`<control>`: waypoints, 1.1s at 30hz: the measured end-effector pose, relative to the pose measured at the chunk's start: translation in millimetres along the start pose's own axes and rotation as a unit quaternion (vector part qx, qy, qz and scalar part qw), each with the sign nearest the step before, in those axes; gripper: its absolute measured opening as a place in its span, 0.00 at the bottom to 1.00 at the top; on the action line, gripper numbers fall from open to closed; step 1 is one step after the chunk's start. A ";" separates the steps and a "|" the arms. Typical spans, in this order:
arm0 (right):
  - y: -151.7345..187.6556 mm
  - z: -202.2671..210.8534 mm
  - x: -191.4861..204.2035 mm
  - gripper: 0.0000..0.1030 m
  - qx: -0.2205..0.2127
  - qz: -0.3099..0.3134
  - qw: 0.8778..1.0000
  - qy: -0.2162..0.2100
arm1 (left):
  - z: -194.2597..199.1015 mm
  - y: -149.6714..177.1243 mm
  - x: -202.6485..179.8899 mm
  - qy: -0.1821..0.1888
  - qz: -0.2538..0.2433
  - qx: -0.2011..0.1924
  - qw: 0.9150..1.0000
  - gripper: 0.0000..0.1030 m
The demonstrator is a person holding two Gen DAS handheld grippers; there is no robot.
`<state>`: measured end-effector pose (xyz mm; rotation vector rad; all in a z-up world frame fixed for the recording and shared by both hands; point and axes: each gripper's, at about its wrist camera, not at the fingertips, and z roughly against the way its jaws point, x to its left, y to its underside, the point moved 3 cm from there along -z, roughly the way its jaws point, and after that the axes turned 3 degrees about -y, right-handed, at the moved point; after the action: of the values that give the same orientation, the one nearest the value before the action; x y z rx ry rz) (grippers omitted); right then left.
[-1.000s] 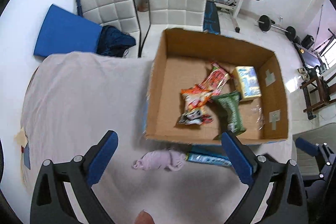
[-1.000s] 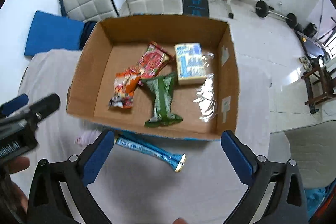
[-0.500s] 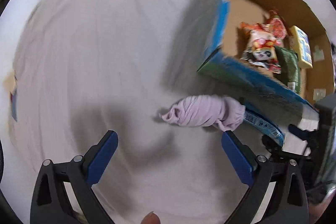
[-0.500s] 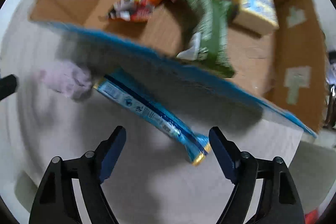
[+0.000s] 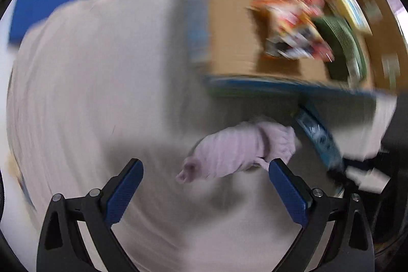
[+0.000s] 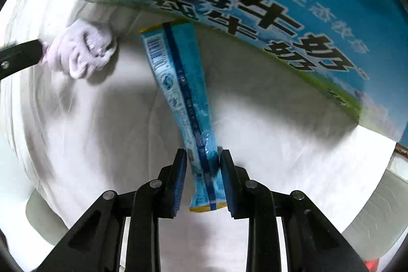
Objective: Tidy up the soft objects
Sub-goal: 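Grasp the lilac towel with left tool while right tool grasps the blue ice-pop wrapper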
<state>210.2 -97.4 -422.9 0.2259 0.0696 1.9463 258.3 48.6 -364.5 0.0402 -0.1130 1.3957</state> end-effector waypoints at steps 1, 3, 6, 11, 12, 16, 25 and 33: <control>1.5 -0.7 0.7 0.29 0.001 -0.001 1.000 0.001 | -4.1 -1.2 -8.6 -0.015 -0.035 0.002 0.999 0.98; 1.3 -1.5 1.5 0.29 -0.001 -0.007 1.000 0.003 | -13.1 -3.0 -26.7 -0.042 -0.101 0.005 0.994 0.98; 2.5 -3.7 0.3 0.30 -0.004 -0.016 1.000 0.002 | -27.6 -2.8 -45.1 -0.049 -0.159 0.009 0.986 0.98; -5.6 2.3 0.9 0.30 -0.005 -0.039 0.999 0.005 | -43.7 1.4 -67.0 -0.041 -0.192 0.020 0.980 0.63; -7.9 6.3 -5.1 0.30 -0.004 -0.045 0.999 0.003 | -43.6 4.5 -71.4 -0.030 -0.187 0.026 0.982 0.52; 6.5 3.7 -16.5 0.23 0.014 -0.076 0.997 -0.008 | -42.3 14.4 -74.8 -0.022 -0.132 0.046 0.990 0.51; 43.4 -3.9 -36.4 0.22 0.020 -0.163 0.978 -0.126 | -49.8 57.6 -68.6 0.108 0.056 0.140 0.983 0.51; 30.6 -5.5 -48.8 0.24 -0.026 -0.184 0.977 -0.100 | -45.8 54.2 -48.4 0.102 0.106 0.115 0.982 0.51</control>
<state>198.8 -153.8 -429.7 0.3485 -0.0681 1.5461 199.4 15.0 -417.1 0.0792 0.2215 1.6114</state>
